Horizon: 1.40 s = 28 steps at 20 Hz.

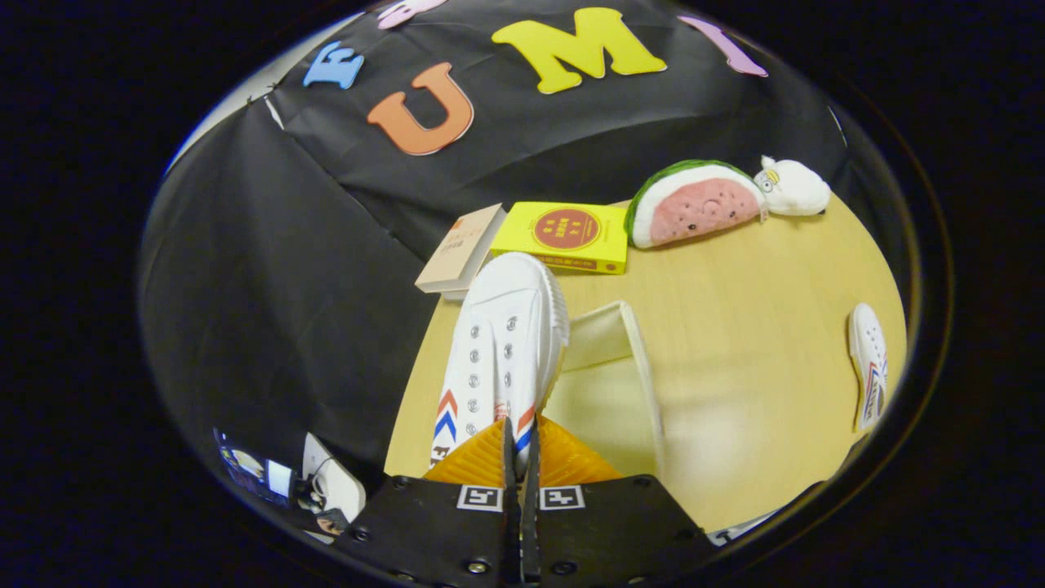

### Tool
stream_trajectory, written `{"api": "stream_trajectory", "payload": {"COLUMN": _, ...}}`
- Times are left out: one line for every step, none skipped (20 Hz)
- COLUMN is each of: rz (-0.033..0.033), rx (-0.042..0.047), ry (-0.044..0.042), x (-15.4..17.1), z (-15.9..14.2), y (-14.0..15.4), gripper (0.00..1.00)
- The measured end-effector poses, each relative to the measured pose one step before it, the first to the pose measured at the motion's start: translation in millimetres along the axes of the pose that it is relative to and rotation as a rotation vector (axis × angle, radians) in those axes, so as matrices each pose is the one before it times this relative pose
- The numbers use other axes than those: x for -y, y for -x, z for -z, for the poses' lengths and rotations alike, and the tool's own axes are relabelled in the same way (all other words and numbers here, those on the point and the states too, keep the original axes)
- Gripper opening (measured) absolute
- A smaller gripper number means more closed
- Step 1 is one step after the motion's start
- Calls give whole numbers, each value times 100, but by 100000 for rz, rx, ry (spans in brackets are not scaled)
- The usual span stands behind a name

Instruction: Open the storage box then place both shoes into the box .Put the left shoe in first, then the right shoe, with the right side of both shoes facing outward in a uniform manner.

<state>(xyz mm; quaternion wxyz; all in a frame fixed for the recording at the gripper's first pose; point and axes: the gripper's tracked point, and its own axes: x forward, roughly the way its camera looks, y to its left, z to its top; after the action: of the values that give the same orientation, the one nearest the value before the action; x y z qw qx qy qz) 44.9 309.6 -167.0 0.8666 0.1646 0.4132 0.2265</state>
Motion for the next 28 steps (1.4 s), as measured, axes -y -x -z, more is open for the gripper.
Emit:
{"api": "stream_trajectory", "payload": {"rz": 523, "rx": -801, "ry": 1079, "x": -239, "z": 620, "y": -655, "gripper": 2}}
{"api": "stream_trajectory", "payload": {"rz": 575, "rx": -721, "ry": 906, "x": -179, "z": 574, "y": -679, "gripper": 2}}
{"api": "stream_trajectory", "payload": {"rz": 331, "rx": -430, "ry": 470, "x": -112, "z": 469, "y": -575, "gripper": 2}}
{"api": "stream_trajectory", "payload": {"rz": 441, "rx": -415, "ry": 423, "x": -65, "z": 519, "y": -486, "gripper": 2}}
{"api": "stream_trajectory", "payload": {"rz": 856, "rx": -497, "ry": 646, "x": 173, "z": 338, "y": -472, "gripper": 2}}
{"api": "stream_trajectory", "payload": {"rz": 1029, "rx": -251, "ry": 793, "x": 203, "z": 358, "y": -556, "gripper": 2}}
{"api": "stream_trajectory", "payload": {"rz": 888, "rx": -164, "ry": 1086, "x": 137, "z": 249, "y": -431, "gripper": 1}}
{"api": "stream_trajectory", "payload": {"rz": 890, "rx": -18, "ry": 1191, "x": 93, "z": 247, "y": -408, "gripper": 1}}
{"api": "stream_trajectory", "payload": {"rz": 714, "rx": -192, "ry": 996, "x": 77, "z": 229, "y": -332, "gripper": 1}}
{"api": "stream_trajectory", "payload": {"rz": 147, "rx": -482, "ry": 389, "x": -138, "z": 267, "y": -347, "gripper": 2}}
{"api": "stream_trajectory", "payload": {"rz": -388, "rx": -623, "ry": -304, "x": -129, "z": 201, "y": -313, "gripper": 1}}
{"api": "stream_trajectory", "payload": {"rz": -267, "rx": -599, "ry": -362, "x": -191, "z": 211, "y": -375, "gripper": 2}}
{"api": "stream_trajectory", "payload": {"rz": 277, "rx": -307, "ry": -143, "x": -92, "z": 129, "y": -307, "gripper": 2}}
{"api": "stream_trajectory", "payload": {"rz": 857, "rx": 41, "ry": -362, "x": 22, "z": 129, "y": -222, "gripper": 2}}
{"api": "stream_trajectory", "payload": {"rz": 796, "rx": -188, "ry": 239, "x": -40, "z": 174, "y": -285, "gripper": 2}}
{"api": "stream_trajectory", "payload": {"rz": 1122, "rx": -344, "ry": 624, "x": 152, "z": 192, "y": -295, "gripper": 2}}
{"api": "stream_trajectory", "payload": {"rz": -878, "rx": -654, "ry": 549, "x": -227, "z": -117, "y": -119, "gripper": 5}}
{"api": "stream_trajectory", "payload": {"rz": 500, "rx": -457, "ry": 194, "x": -87, "z": -68, "y": -79, "gripper": 18}}
{"api": "stream_trajectory", "payload": {"rz": 334, "rx": 264, "ry": 294, "x": 2, "z": 258, "y": -579, "gripper": 32}}
{"api": "stream_trajectory", "payload": {"rz": -747, "rx": 992, "ry": -72, "x": 67, "z": -365, "y": 618, "gripper": 45}}
{"api": "stream_trajectory", "payload": {"rz": -1071, "rx": 1260, "ry": 86, "x": -211, "z": -341, "y": 36, "gripper": 59}}
{"api": "stream_trajectory", "payload": {"rz": -205, "rx": 1364, "ry": 1062, "x": 26, "z": -443, "y": 562, "gripper": 73}}
{"api": "stream_trajectory", "payload": {"rz": 67, "rx": 1510, "ry": 1498, "x": 58, "z": -489, "y": 443, "gripper": 76}}
{"api": "stream_trajectory", "payload": {"rz": -254, "rx": 1812, "ry": 1583, "x": -15, "z": -500, "y": 696, "gripper": 79}}
{"api": "stream_trajectory", "payload": {"rz": 16, "rx": 1901, "ry": 1878, "x": 122, "z": -576, "y": 781, "gripper": 83}}
{"api": "stream_trajectory", "payload": {"rz": 658, "rx": 2404, "ry": 2093, "x": 414, "z": -594, "y": 939, "gripper": 85}}
{"api": "stream_trajectory", "payload": {"rz": 505, "rx": 2798, "ry": 2406, "x": 457, "z": -635, "y": 1078, "gripper": 85}}
{"api": "stream_trajectory", "payload": {"rz": 881, "rx": 2761, "ry": 2594, "x": 537, "z": -568, "y": 1205, "gripper": 88}}
